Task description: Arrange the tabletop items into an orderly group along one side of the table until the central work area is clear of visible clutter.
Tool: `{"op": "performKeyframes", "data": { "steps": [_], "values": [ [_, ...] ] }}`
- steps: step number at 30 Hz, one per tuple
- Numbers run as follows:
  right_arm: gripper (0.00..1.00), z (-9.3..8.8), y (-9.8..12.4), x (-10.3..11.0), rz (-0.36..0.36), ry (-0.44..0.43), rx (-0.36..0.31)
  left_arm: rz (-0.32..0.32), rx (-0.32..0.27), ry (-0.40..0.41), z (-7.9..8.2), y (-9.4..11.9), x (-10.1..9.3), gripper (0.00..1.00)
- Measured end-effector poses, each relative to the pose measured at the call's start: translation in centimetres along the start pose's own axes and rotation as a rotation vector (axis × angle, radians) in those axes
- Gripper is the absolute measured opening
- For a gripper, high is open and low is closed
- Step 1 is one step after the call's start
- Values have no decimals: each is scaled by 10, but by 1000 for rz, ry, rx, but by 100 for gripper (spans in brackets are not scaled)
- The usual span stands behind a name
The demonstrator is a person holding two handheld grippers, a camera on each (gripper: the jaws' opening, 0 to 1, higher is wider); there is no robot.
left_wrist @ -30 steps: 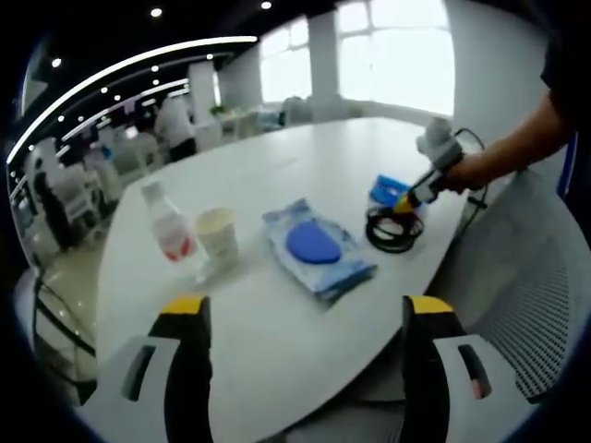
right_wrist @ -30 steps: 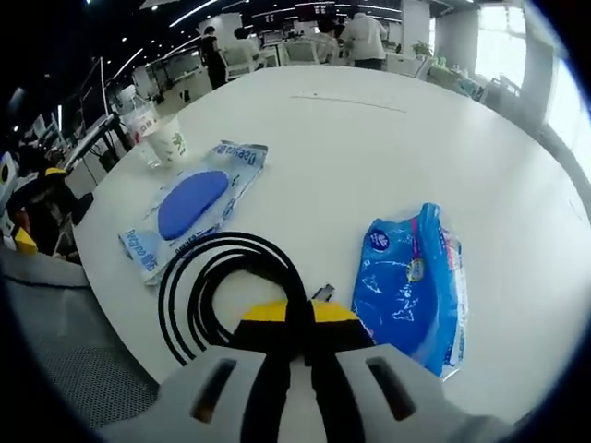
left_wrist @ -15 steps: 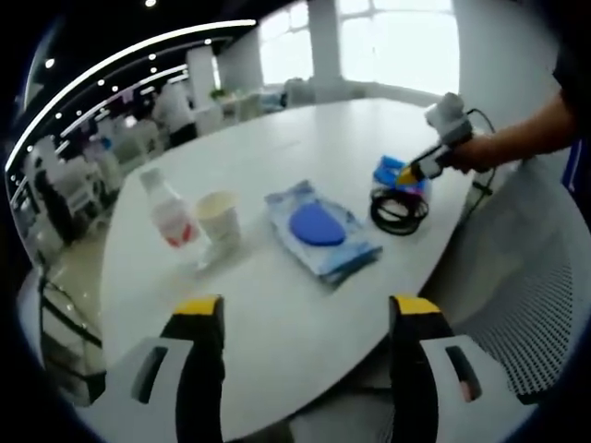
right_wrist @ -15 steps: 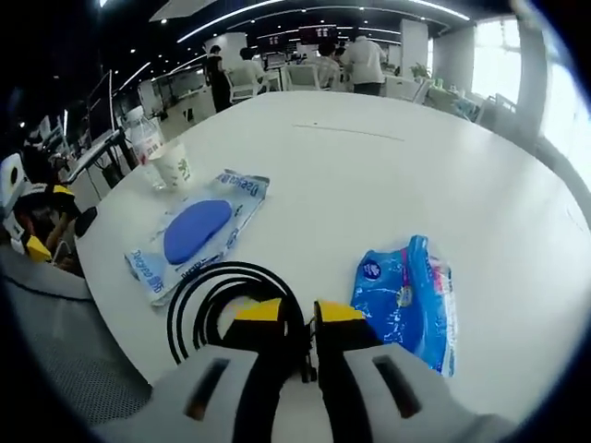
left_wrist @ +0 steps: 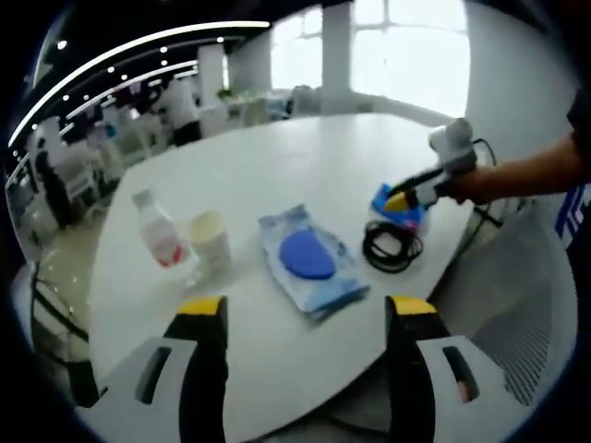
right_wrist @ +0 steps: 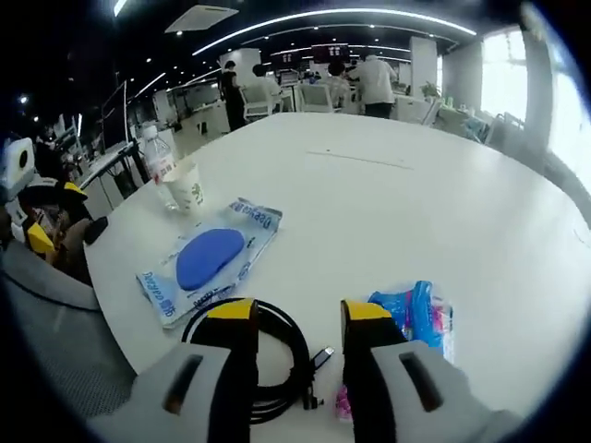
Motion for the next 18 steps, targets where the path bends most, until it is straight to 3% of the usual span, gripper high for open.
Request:
{"op": "performKeyframes", "data": {
  "steps": [8,11,18],
  "values": [
    [45,31,-1,1,51,98,-57,-16,-60,181,0,-15,-23,61],
    [52,45,-4,-1,67,128,-79,-20,-87,326,0,-19,-28,59],
    [60,68,-16,-1,109,213,-109,13,-83,346,-5,-23,-29,58]
  ]
}}
Point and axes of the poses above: the point that each gripper's makers call its tool centre point, and the gripper's own axes: y roughly backward along the fingers, x roughly to its left, z roughly out of its top, the point moved 7 cm from there along y, roughly backward along the fingers, and after that the axes turned 1 degree about y, right-handed, at the moved point
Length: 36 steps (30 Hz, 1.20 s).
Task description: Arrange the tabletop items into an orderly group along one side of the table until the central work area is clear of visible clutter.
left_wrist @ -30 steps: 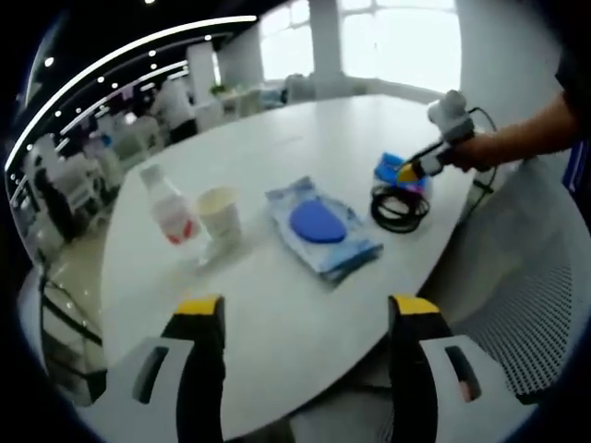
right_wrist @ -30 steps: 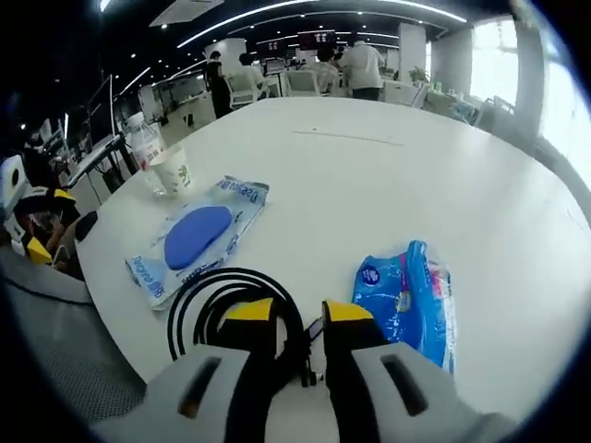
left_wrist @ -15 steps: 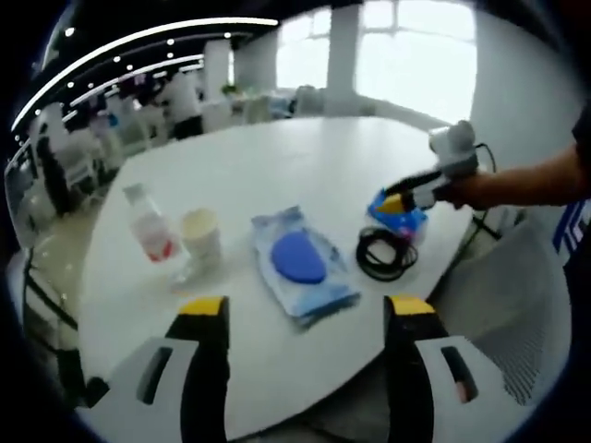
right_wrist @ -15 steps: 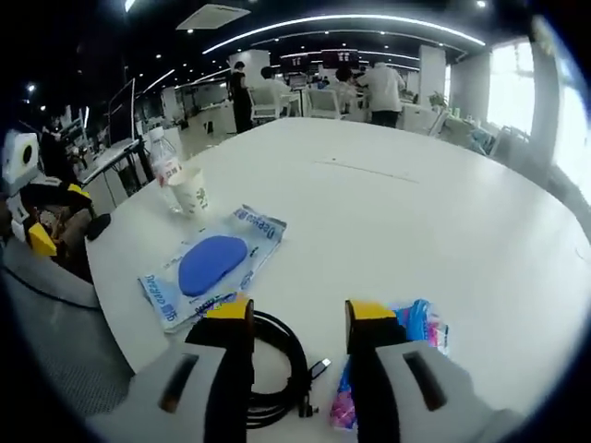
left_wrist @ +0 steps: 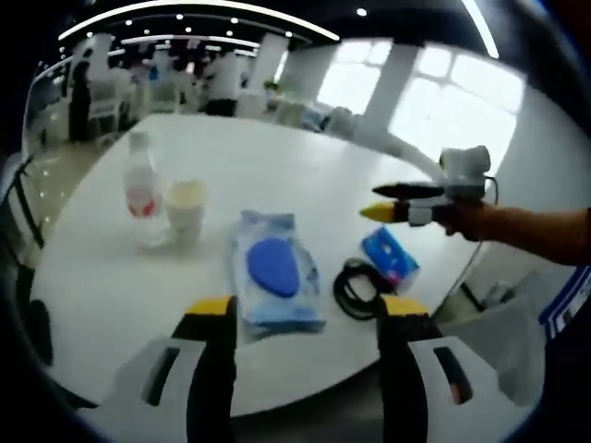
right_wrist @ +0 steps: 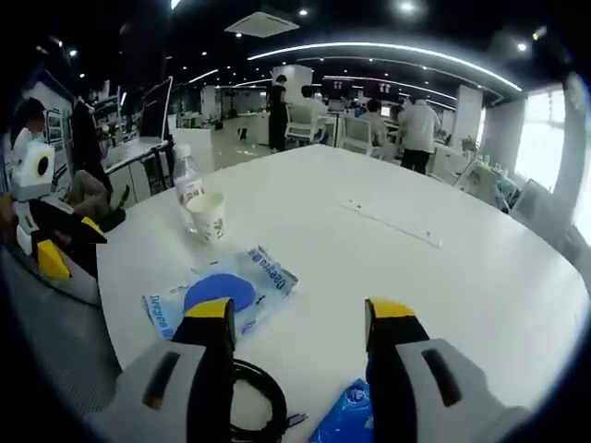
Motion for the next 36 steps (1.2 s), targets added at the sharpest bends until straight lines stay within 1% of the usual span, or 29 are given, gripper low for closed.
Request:
{"op": "performKeyframes", "data": {
  "steps": [1,2,3,5,6,7,9,10,12,17,18,19,21,26,29,30,33,35,36],
  "values": [
    [61,2,-3,-1,7,7,1,1,2,23,-2,-1,-1,58],
    [61,4,-5,-2,14,16,-1,2,4,67,-4,-2,-2,58],
    [60,7,-8,-3,21,29,-5,-1,3,94,-5,-4,-3,57],
    [60,10,-11,-4,27,37,-3,-19,-5,146,-9,-7,-7,58],
    [61,12,-14,-6,35,40,-1,-23,2,171,-12,-8,-9,58],
    [61,13,-16,-7,40,43,2,-24,24,185,-16,-10,-10,59],
    [61,16,-20,-9,53,63,4,-24,22,204,-19,-12,-13,58],
    [61,18,-22,-10,59,69,7,-29,32,222,-21,-13,-15,57],
    [61,19,-28,-11,79,78,13,-49,52,261,-25,-15,-19,52],
    [62,20,-43,-13,121,104,44,-63,67,273,-30,-23,-23,47],
    [63,20,-45,-13,128,106,47,-63,69,288,-31,-24,-23,46],
    [63,20,-48,-13,132,109,51,-66,77,327,-33,-26,-23,45],
    [64,20,-54,-13,155,115,60,-63,82,385,-36,-31,-23,45],
    [65,21,-68,-12,188,131,72,-45,101,438,-44,-40,-21,44],
    [65,20,-77,-10,213,140,83,-28,117,520,-50,-45,-20,42],
    [65,19,-79,-10,217,146,84,-26,115,521,-51,-47,-19,41],
    [64,18,-89,-10,219,160,102,-16,133,560,-55,-53,-18,38],
    [64,16,-95,-11,224,164,110,-8,144,572,-57,-57,-17,37],
    [64,14,-99,-10,229,166,125,-1,150,588,-59,-59,-17,36]
  ]
}}
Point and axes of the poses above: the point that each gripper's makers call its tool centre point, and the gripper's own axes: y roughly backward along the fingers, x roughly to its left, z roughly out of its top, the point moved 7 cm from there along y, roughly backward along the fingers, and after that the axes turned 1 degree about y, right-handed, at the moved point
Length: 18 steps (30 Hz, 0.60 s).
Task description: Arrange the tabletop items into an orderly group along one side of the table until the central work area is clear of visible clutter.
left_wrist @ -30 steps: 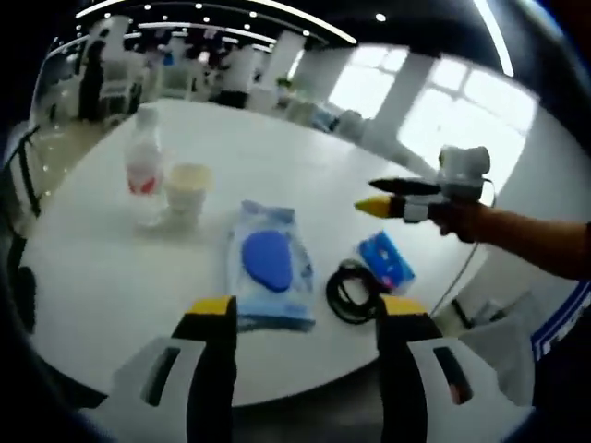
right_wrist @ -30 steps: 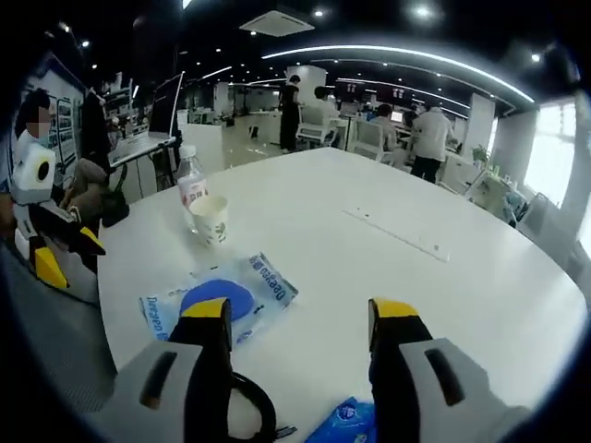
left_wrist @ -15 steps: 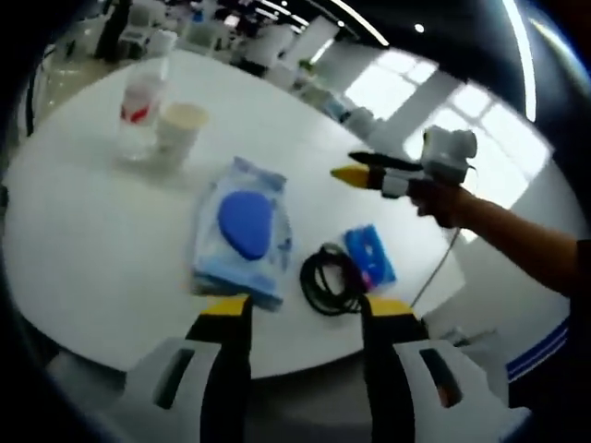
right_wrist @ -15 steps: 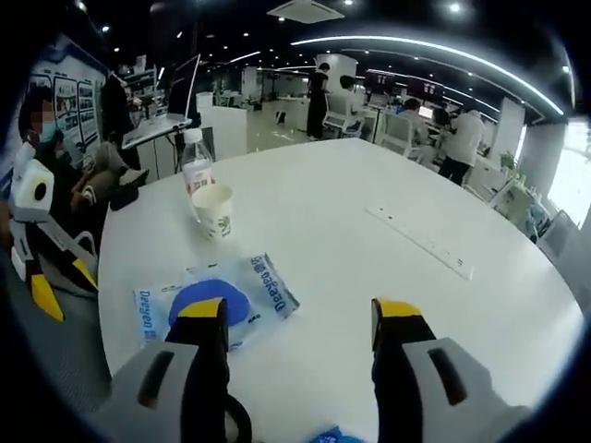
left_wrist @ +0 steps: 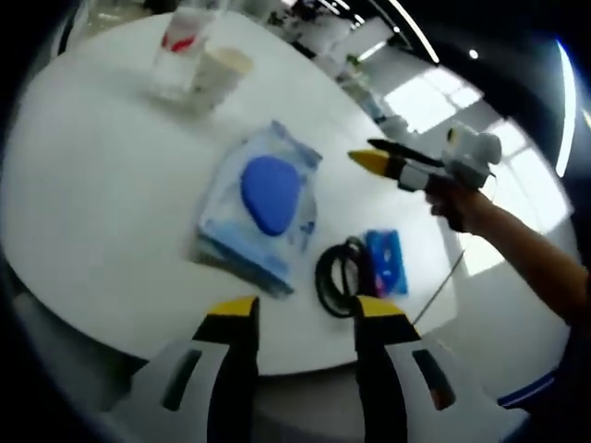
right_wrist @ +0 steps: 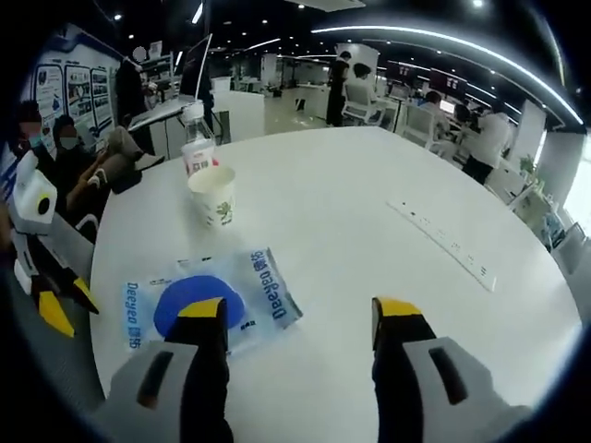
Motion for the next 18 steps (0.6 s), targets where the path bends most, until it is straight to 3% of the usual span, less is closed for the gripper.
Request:
{"op": "performKeyframes", "data": {
  "steps": [9,18],
  "values": [
    [51,-8,-26,1,51,27,41,80,2,44,-1,-16,12,30],
    [40,-24,-47,7,122,-25,97,91,18,64,4,-34,9,26]
  ]
}}
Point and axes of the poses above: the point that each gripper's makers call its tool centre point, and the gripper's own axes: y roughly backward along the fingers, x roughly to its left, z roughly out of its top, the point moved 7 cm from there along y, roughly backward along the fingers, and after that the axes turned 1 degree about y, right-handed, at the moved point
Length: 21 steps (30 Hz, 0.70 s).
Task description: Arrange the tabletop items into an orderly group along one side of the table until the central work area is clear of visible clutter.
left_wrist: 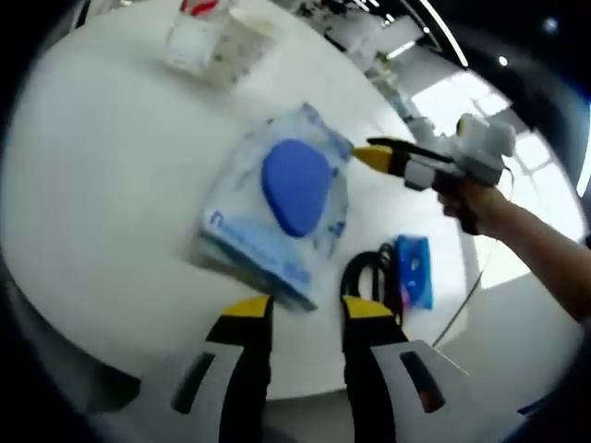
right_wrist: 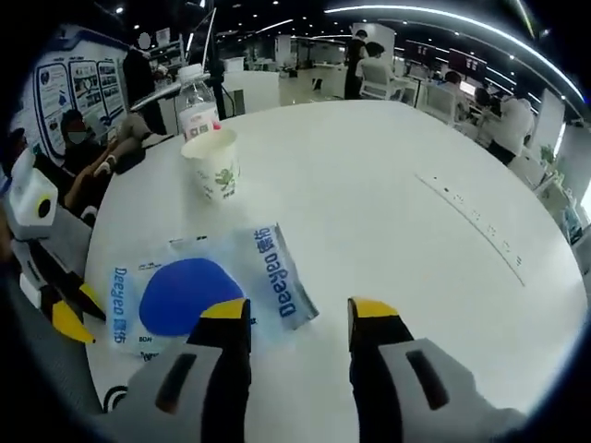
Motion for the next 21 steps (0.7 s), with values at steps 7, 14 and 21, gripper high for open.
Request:
{"op": "performKeyframes", "data": {
  "steps": [7,14,21],
  "values": [
    [35,-3,-13,1,39,-41,2,22,5,17,2,-9,-2,20],
    [22,-7,-16,-2,46,-87,4,38,42,74,-1,-14,2,17],
    [32,1,-24,-7,42,-56,-37,39,54,91,-4,-15,3,14]
  ]
}}
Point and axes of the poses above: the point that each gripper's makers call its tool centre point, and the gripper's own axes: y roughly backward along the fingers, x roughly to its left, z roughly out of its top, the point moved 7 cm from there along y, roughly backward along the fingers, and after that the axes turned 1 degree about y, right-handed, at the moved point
